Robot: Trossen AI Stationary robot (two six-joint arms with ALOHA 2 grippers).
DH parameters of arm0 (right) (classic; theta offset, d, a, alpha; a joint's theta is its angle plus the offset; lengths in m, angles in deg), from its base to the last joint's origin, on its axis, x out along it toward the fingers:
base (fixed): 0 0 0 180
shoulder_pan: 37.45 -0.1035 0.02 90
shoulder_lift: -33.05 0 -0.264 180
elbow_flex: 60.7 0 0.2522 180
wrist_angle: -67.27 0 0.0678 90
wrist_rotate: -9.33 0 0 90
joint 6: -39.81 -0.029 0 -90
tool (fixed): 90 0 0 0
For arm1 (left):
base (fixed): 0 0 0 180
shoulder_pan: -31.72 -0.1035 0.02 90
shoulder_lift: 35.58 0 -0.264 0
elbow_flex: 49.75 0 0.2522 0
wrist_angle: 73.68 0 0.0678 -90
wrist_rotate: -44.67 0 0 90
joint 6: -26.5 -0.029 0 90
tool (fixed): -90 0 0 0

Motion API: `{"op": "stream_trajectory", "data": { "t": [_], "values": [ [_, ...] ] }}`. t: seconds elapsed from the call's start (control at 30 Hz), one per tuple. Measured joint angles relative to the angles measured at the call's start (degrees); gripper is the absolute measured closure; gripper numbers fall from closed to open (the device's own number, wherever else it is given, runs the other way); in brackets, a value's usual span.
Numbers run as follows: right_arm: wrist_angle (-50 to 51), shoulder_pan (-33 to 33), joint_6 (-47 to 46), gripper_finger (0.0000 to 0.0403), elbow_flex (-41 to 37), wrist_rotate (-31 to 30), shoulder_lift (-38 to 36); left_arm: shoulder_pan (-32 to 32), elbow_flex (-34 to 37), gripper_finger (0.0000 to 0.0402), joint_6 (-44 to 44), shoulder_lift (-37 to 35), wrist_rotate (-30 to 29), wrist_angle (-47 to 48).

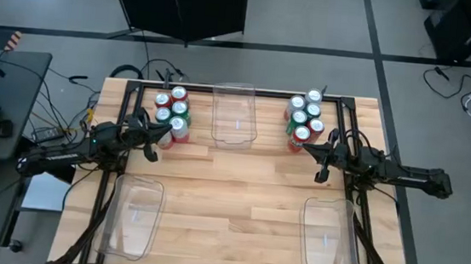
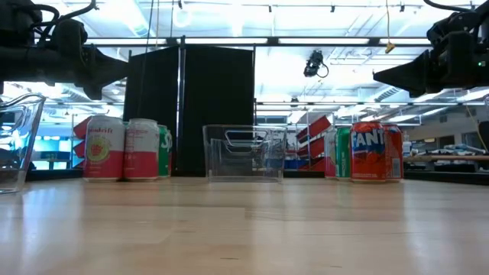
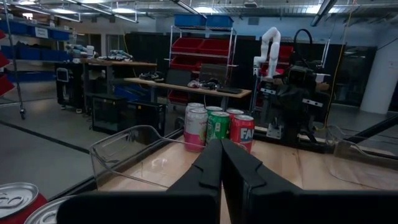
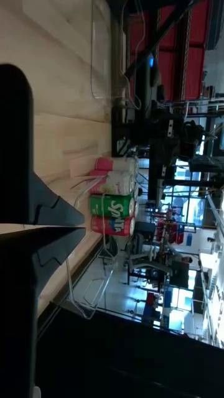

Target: Sort soda cans

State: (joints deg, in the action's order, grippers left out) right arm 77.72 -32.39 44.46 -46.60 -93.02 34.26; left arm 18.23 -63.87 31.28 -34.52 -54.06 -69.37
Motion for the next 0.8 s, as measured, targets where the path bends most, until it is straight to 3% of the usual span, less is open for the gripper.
{"op": "stream_trajectory", "data": {
  "t": [0.3,0.6,0.8],
  "values": [
    [-2.09,0.00,0.01,0.0402,0.00,0.01,0.02,0.00,0.00,0.0392,0.00,0.02,0.00,-1.29],
    [-10.68,0.00,-0.01,0.0399,0.00,-0.05,0.00,0.01,0.00,0.0392,0.00,0.02,-0.03,-3.62],
    [-16.42,0.02,-3.55,0.0396,0.00,-3.47,0.54,0.02,0.00,0.0392,0.00,0.02,-0.03,-4.00]
  ]
}}
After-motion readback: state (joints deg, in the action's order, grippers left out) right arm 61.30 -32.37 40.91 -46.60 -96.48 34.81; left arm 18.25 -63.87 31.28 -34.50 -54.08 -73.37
